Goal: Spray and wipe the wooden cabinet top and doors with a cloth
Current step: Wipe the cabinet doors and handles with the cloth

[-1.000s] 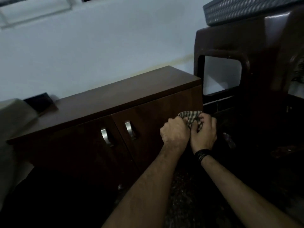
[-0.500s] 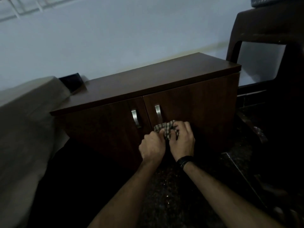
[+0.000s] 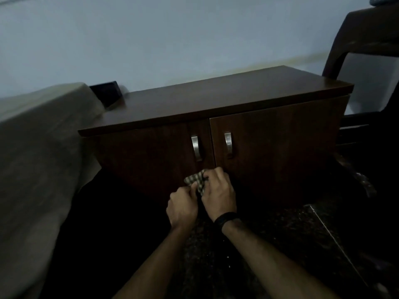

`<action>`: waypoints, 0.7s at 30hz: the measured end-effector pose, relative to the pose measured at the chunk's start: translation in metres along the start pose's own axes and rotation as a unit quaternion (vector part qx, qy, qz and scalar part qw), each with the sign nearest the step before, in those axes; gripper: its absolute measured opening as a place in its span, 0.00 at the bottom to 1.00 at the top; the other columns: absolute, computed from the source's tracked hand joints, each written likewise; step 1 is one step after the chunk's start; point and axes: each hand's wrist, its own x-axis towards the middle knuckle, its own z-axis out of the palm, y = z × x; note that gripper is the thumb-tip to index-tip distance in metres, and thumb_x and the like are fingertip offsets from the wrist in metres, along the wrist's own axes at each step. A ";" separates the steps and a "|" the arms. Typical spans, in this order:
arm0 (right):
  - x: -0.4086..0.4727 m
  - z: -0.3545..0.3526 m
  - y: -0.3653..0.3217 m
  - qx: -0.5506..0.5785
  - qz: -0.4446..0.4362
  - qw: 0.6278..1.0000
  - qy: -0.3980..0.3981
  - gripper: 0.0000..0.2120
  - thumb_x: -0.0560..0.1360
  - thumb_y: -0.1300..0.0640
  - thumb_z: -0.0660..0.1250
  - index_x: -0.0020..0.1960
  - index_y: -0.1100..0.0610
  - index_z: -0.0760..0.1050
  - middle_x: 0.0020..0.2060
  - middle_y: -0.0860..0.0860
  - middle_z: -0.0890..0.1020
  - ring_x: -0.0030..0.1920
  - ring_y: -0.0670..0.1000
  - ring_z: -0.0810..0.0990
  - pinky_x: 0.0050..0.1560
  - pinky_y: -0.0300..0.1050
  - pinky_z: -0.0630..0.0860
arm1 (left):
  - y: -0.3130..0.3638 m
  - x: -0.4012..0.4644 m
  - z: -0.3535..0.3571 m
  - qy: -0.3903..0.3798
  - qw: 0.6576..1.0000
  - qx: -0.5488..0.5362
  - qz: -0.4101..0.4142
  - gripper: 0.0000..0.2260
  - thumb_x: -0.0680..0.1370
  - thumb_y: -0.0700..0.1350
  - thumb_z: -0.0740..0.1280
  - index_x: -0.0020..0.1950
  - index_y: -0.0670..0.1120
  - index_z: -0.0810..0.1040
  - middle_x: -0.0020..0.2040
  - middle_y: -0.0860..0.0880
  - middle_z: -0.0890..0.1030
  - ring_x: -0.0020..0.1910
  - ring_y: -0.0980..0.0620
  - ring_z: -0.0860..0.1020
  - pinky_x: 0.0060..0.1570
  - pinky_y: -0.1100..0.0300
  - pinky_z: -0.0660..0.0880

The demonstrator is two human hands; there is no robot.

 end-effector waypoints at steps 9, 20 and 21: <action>-0.027 0.019 0.007 -0.069 -0.008 0.979 -0.192 0.15 0.74 0.66 0.63 0.57 0.54 0.77 0.55 0.49 0.75 0.56 0.53 0.75 0.54 0.47 0.77 | -0.049 0.003 0.025 -0.079 0.984 -0.054 -0.150 0.21 0.81 0.59 0.59 0.54 0.45 0.83 0.54 0.40 0.82 0.53 0.40 0.81 0.50 0.54 0.77; 0.051 -0.057 -0.066 0.005 -0.230 0.973 0.008 0.10 0.76 0.62 0.60 0.53 0.60 0.79 0.50 0.52 0.77 0.49 0.52 0.78 0.43 0.43 0.80 | 0.013 0.001 -0.032 0.096 0.906 -0.412 -0.011 0.17 0.81 0.59 0.59 0.47 0.49 0.81 0.38 0.51 0.83 0.39 0.53 0.81 0.40 0.55 0.77; 0.057 -0.065 -0.072 0.011 -0.237 0.971 0.023 0.10 0.76 0.63 0.61 0.53 0.60 0.79 0.51 0.52 0.77 0.50 0.52 0.78 0.44 0.43 0.80 | 0.021 0.001 -0.042 0.111 0.897 -0.428 -0.015 0.17 0.80 0.60 0.60 0.50 0.49 0.81 0.40 0.51 0.83 0.41 0.53 0.81 0.40 0.57 0.76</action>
